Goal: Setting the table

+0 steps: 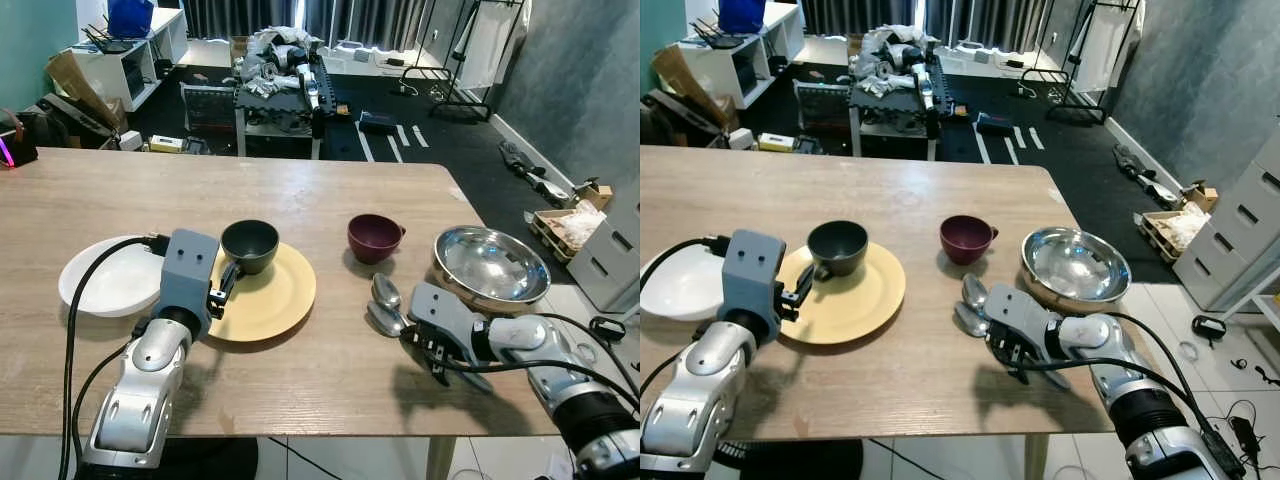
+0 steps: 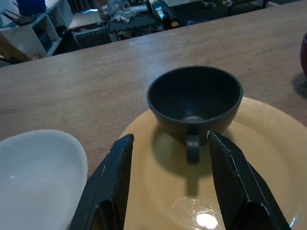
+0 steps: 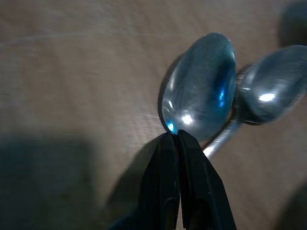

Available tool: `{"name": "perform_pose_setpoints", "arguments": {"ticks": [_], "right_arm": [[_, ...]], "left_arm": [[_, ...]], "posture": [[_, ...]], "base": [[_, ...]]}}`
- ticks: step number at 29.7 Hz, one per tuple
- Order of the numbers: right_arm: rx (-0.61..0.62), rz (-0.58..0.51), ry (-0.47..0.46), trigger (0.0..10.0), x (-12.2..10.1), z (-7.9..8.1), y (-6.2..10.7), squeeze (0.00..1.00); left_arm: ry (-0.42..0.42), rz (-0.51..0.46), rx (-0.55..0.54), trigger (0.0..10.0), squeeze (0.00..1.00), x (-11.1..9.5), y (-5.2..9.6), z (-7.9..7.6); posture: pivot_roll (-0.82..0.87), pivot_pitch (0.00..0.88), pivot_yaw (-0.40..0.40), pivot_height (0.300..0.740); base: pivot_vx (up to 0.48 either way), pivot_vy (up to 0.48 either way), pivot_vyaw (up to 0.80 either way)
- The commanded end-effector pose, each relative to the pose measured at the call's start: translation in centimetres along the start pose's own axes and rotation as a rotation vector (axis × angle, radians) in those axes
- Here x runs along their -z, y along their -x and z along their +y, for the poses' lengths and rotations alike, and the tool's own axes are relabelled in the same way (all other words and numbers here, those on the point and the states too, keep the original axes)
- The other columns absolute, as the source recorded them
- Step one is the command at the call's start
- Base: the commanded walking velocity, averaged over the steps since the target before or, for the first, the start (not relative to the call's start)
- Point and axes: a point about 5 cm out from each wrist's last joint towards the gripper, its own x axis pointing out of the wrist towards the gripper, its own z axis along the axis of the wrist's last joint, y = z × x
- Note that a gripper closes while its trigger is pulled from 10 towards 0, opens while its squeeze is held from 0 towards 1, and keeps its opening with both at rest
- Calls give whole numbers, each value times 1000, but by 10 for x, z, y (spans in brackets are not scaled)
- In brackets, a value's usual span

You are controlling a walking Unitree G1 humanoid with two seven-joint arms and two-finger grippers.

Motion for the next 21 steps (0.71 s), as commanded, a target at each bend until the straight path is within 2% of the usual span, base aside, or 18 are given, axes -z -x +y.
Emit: {"name": "perform_pose_setpoints", "arguments": {"ticks": [1,5,6,7,8,11,13,21], "right_arm": [[-165,92,-121,0,30,31,-8,0],[-270,-123,-239,0,0,38,-7,0],[-263,-180,-269,4980,-8,35,-6,0],[-263,-180,-269,4980,-8,35,-6,0],[-241,-231,-295,10000,-16,31,-5,0],[-134,-310,-316,10000,-27,14,1,0],[-98,-304,-300,10000,-26,9,5,0],[-55,-295,-299,10000,-24,6,19,0]], "left_arm": [[10,23,0,10000,0,4,2,-1],[12,23,2,10000,0,5,1,-2],[12,23,2,10000,0,5,1,-2],[12,23,2,10000,0,5,1,-2],[13,23,3,10000,0,5,1,-2],[13,22,5,10000,0,5,1,-3],[12,22,7,10000,0,5,1,-3],[14,20,13,10000,0,5,0,-5]], "posture": [[10,0,20,740],[8,0,18,740],[8,0,18,740],[8,0,18,740],[8,0,19,740],[3,0,22,740],[1,0,22,740],[-7,0,22,740]], "base": [[0,0,0],[0,0,0],[0,0,0],[0,0,0],[0,0,0],[0,0,0],[0,0,0],[0,0,0]]}}
